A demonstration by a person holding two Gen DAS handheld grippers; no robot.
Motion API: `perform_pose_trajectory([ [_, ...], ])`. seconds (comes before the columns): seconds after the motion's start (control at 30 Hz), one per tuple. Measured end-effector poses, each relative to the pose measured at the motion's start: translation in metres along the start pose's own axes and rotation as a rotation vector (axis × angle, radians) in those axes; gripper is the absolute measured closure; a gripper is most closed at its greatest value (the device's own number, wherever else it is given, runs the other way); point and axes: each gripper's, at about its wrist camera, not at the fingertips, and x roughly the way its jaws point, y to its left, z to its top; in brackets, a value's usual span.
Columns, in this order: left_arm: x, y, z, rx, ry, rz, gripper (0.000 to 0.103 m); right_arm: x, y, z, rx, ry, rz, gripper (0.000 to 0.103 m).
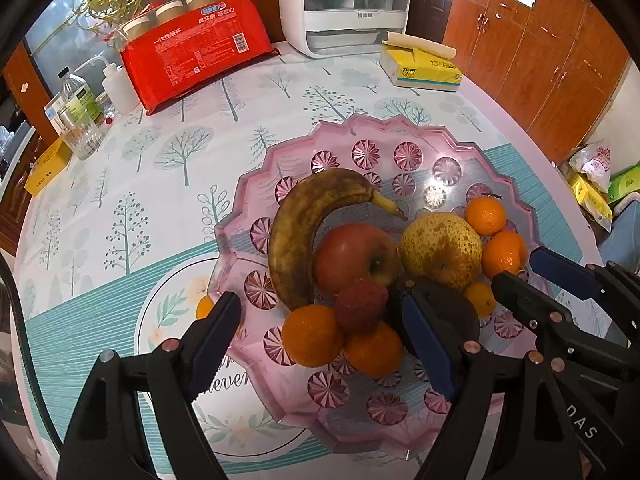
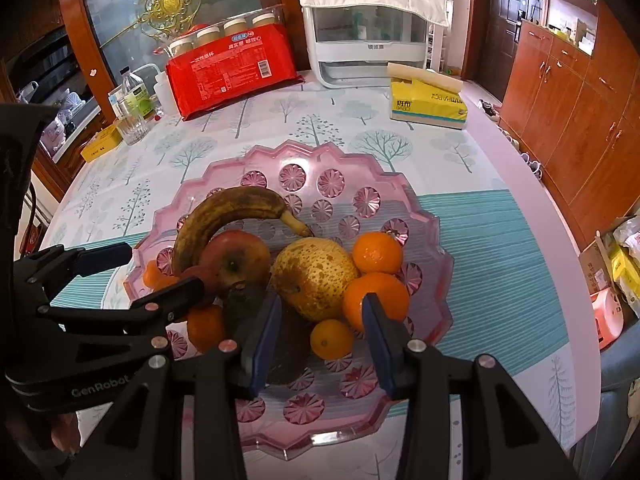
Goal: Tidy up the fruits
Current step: 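Withdraw both tools from the bowl toward the strawberry and the tangerine on the placemat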
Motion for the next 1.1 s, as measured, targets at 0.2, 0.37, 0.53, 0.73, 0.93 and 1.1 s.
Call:
perform_pose_trajectory([
  [0.2,-0.004,0.003,-0.005,-0.003,0.003,-0.006,0.021,-0.003,0.004,-0.003,-0.002,0.001,-0.003,0.06],
  [0.37,-0.009,0.006,-0.011,-0.002,0.0,-0.01,0.021,-0.005,0.007,-0.005,-0.001,-0.001,-0.004,0.06],
  [0.53,-0.017,0.011,-0.017,0.001,-0.009,-0.009,0.021,-0.012,0.014,-0.01,0.005,-0.007,-0.004,0.06],
  [0.73,-0.031,0.02,-0.027,0.012,-0.024,-0.021,0.021,-0.023,0.026,-0.015,0.005,-0.027,-0.011,0.06],
  [0.93,-0.047,0.031,-0.039,0.05,-0.043,-0.029,0.017,-0.036,0.039,-0.017,0.02,-0.047,-0.03,0.06],
  [1.1,-0.064,0.055,-0.055,0.064,-0.07,-0.019,0.017,-0.044,0.064,-0.016,0.012,-0.065,-0.034,0.06],
])
